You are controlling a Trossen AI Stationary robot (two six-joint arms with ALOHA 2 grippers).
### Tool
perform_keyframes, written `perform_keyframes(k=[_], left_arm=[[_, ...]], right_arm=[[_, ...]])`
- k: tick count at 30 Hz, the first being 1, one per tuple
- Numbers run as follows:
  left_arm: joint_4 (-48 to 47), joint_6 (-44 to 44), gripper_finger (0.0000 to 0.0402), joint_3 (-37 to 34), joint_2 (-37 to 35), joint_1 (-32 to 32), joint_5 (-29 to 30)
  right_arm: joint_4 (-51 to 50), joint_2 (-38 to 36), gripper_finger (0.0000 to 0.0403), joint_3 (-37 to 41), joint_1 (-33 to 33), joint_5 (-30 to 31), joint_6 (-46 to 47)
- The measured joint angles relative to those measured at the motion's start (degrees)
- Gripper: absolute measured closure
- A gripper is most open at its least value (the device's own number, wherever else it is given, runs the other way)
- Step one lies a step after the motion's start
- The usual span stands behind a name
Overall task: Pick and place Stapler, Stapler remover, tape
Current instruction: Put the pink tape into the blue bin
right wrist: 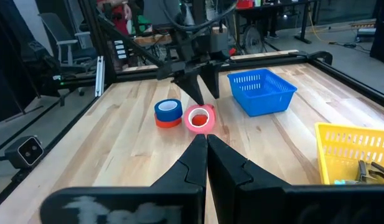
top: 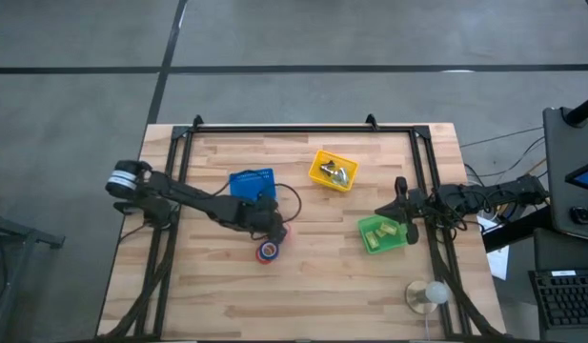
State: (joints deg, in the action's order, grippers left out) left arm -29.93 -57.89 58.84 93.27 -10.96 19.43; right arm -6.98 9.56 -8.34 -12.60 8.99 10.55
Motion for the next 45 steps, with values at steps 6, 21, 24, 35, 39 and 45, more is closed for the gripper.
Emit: perform_keyframes(k=[6, 21, 24, 35, 39, 45], left_arm=[[-1.6, 6.0, 0.0152, 6.9, 5.9, -1.0, 0.6], [-19.4, 6.5, 0.0192, 16.2, 13.8, -1.1, 2.9], [-19.3, 6.4, 0.0228, 16.1, 13.7, -1.1, 2.8], [-19.7, 7.2, 0.0365, 16.2, 13.6, -1.1, 2.6], [-19.7, 7.3, 0.0360, 16.6, 13.5, -1.1, 2.6], [-21.7, 7.4, 0.0342, 18.7, 11.5, -1.1, 7.4]], right_arm=[[0.0, 0.0, 0.0394, 0.1, 0.0, 0.0, 0.0], [0.0, 0.0, 0.0394, 1.1, 0.0, 0.0, 1.5], [0.1, 0.0, 0.0394, 1.1, 0.0, 0.0, 1.5], [0.1, 0.0, 0.0394, 1.1, 0.0, 0.1, 1.5], [0.1, 0.0, 0.0394, 1.1, 0.0, 0.0, 1.5], [0.1, 0.0, 0.0394, 1.1, 0.0, 0.0, 1.5]])
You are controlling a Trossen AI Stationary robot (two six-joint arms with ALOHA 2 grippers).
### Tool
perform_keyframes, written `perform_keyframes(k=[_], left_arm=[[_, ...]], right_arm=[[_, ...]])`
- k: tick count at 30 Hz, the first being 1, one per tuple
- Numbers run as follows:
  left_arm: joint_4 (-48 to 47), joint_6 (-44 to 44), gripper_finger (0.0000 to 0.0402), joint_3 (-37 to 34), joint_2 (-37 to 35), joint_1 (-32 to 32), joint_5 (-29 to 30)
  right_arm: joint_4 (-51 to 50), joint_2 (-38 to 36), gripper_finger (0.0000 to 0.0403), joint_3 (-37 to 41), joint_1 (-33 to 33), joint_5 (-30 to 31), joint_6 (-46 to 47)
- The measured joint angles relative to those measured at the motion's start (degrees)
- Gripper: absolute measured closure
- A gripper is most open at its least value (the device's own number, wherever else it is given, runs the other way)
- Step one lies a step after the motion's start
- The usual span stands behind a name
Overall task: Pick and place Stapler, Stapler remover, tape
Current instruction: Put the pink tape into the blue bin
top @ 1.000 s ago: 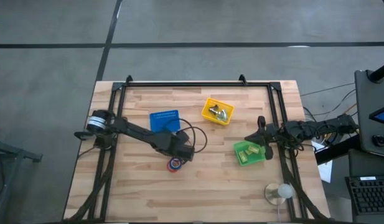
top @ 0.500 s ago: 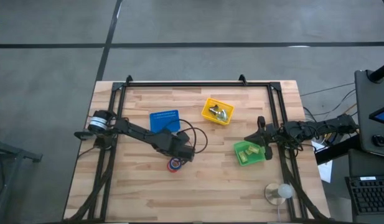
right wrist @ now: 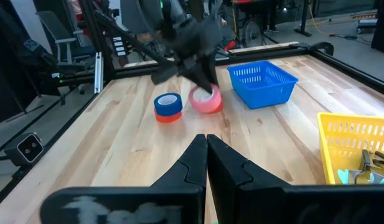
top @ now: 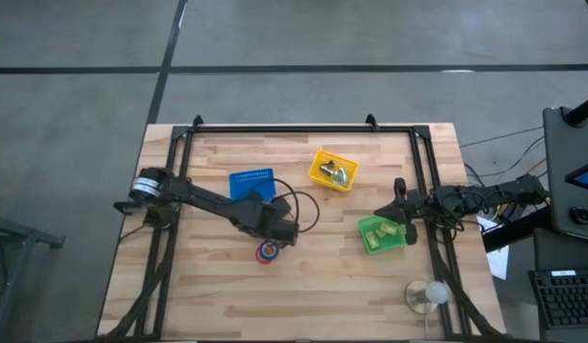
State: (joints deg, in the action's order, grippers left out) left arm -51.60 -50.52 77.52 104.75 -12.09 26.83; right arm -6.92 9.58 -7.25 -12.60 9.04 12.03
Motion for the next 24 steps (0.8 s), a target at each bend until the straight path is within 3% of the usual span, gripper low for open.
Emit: perform_keyframes(k=[5, 13, 24], left_arm=[[-3.9, 0.9, 0.0360, 1.7, -3.7, 0.2, 4.3], [-8.2, -0.4, 0.0346, 0.5, -13.4, 2.3, 12.2], [-5.6, -1.1, 0.0348, -9.7, -24.4, 10.8, 13.6]], right_arm=[[0.0, -0.1, 0.0394, 0.0, 0.0, 0.0, 0.0], [0.2, 0.0, 0.0394, 0.0, 0.0, 0.0, 0.0], [0.2, 0.0, 0.0394, 0.0, 0.0, 0.0, 0.4]])
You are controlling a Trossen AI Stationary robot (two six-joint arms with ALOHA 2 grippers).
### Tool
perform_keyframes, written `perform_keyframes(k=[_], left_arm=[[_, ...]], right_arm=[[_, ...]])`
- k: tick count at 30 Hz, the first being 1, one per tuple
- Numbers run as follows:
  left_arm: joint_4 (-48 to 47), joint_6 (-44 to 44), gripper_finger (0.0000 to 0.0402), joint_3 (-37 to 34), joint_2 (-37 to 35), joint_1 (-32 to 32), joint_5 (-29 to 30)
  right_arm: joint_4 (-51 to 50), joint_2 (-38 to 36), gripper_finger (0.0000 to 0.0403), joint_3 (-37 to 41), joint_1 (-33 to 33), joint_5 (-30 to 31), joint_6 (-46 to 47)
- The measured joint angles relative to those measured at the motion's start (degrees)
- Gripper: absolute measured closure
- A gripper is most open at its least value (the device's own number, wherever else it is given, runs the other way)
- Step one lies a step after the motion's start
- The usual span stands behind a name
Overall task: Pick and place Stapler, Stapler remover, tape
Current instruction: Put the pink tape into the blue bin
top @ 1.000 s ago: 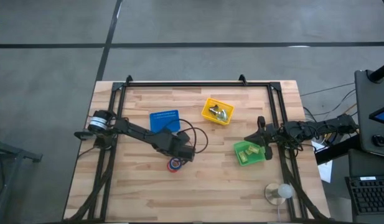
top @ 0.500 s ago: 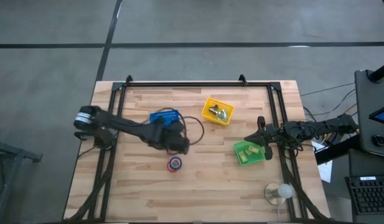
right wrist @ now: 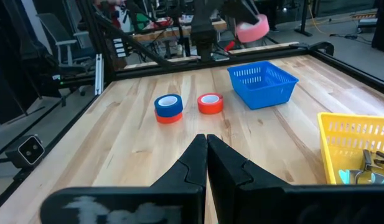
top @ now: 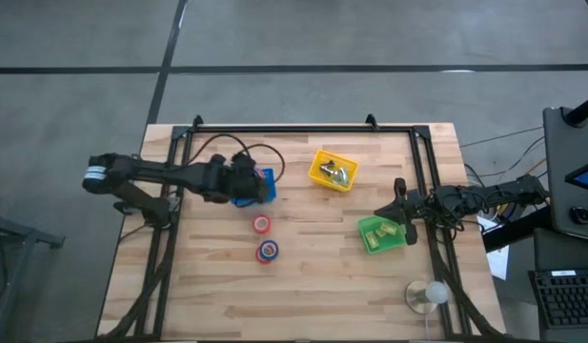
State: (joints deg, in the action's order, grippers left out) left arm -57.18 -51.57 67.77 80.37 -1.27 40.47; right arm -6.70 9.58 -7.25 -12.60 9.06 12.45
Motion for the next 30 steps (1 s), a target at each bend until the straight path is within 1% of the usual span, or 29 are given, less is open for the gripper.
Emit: perform_keyframes(k=[3, 8, 10, 14, 17, 21, 26, 30], left_arm=[[4.0, -0.1, 0.0350, -5.1, -1.7, 2.1, -1.3], [17.0, 1.8, 0.0350, -13.1, -3.0, 4.7, -5.9], [20.5, 2.0, 0.0347, -15.6, -2.9, 5.4, -7.6], [26.4, 1.2, 0.0346, -19.7, -2.7, 6.2, -8.4], [30.2, 0.5, 0.0349, -21.6, -2.7, 6.6, -8.9], [32.9, 0.2, 0.0350, -23.8, -2.5, 8.1, -9.1], [38.1, -0.7, 0.0348, -26.0, -1.5, 10.6, -11.3], [41.9, 0.5, 0.0348, -26.9, -0.3, 11.3, -12.6]], right_arm=[[0.0, 0.0, 0.0394, 0.0, 0.0, 0.0, 0.0], [0.0, 0.0, 0.0394, 0.0, 0.0, 0.0, -0.3], [0.0, 0.0, 0.0394, 0.0, 0.0, 0.0, -0.3], [0.1, 0.0, 0.0394, 0.0, 0.0, 0.0, -0.4], [0.1, 0.0, 0.0394, 0.0, 0.0, 0.0, -0.4], [0.1, 0.0, 0.0394, 0.0, 0.0, 0.0, -0.4], [0.2, 0.0, 0.0394, 0.0, 0.0, 0.1, -0.4], [0.2, 0.0, 0.0394, 0.0, 0.0, 0.1, -0.5]])
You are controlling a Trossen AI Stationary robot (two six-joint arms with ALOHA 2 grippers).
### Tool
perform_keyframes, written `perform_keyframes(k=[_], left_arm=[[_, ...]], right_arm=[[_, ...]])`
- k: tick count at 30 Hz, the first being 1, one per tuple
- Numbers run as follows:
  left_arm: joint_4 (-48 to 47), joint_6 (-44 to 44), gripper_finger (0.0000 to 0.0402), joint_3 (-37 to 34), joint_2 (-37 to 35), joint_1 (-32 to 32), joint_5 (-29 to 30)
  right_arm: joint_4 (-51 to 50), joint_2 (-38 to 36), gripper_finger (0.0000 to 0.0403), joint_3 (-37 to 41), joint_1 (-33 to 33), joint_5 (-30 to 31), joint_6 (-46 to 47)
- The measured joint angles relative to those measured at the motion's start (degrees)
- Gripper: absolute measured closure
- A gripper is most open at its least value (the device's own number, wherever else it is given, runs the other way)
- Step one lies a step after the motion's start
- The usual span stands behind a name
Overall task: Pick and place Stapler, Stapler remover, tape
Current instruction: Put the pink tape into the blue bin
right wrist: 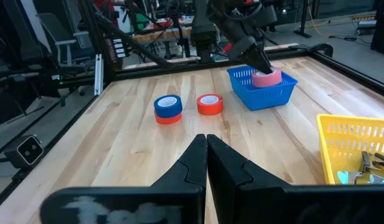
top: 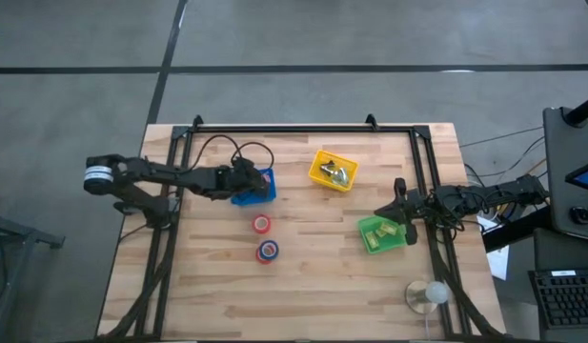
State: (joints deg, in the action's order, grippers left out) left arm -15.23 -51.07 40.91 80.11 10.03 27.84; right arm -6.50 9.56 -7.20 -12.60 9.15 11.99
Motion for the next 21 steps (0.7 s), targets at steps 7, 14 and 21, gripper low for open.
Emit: perform_keyframes(k=[7, 14, 21], left_arm=[[1.2, -0.3, 0.0348, 0.0, 2.8, 0.1, -1.7], [1.7, -1.1, 0.0347, 0.0, 7.0, 0.4, -3.2], [2.3, -0.4, 0.0341, 0.4, 8.4, 0.4, -3.6]], right_arm=[[0.0, 0.0, 0.0394, 0.0, 0.0, 0.0, -0.2], [0.0, 0.0, 0.0394, 0.0, 0.0, 0.0, -0.2], [-0.1, 0.0, 0.0394, 0.0, 0.0, 0.0, -0.2]])
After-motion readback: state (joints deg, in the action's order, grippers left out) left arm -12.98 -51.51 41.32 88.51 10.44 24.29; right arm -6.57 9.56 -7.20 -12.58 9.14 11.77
